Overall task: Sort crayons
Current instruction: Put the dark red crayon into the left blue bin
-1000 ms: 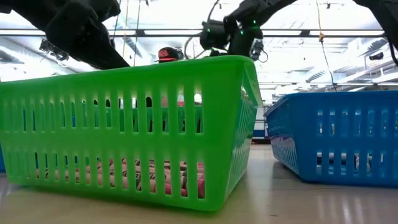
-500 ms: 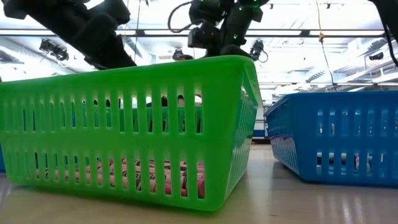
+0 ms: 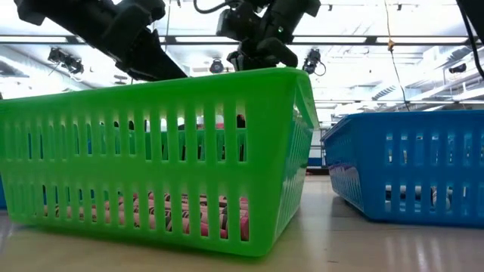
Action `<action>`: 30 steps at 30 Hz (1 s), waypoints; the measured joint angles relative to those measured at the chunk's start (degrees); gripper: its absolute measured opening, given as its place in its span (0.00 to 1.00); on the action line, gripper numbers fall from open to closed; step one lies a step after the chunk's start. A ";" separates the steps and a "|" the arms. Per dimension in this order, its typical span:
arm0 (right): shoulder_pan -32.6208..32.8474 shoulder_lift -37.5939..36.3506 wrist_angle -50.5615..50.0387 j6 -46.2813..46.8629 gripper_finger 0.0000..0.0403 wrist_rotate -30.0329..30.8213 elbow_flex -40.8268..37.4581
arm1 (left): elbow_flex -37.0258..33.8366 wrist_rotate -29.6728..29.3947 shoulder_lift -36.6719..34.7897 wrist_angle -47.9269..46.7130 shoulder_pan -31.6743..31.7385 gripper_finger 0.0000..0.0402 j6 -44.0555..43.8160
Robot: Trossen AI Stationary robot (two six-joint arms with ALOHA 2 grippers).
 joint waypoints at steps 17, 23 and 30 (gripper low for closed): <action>2.22 0.00 5.12 1.07 0.02 1.23 0.00 | 0.00 0.11 0.02 5.33 1.53 0.51 4.08; 2.70 0.00 6.52 1.07 0.02 1.24 0.00 | 0.00 1.19 0.02 5.33 1.53 0.42 4.03; 2.70 0.00 7.36 1.27 0.02 1.25 0.00 | 0.00 1.65 0.02 5.31 1.53 0.27 3.45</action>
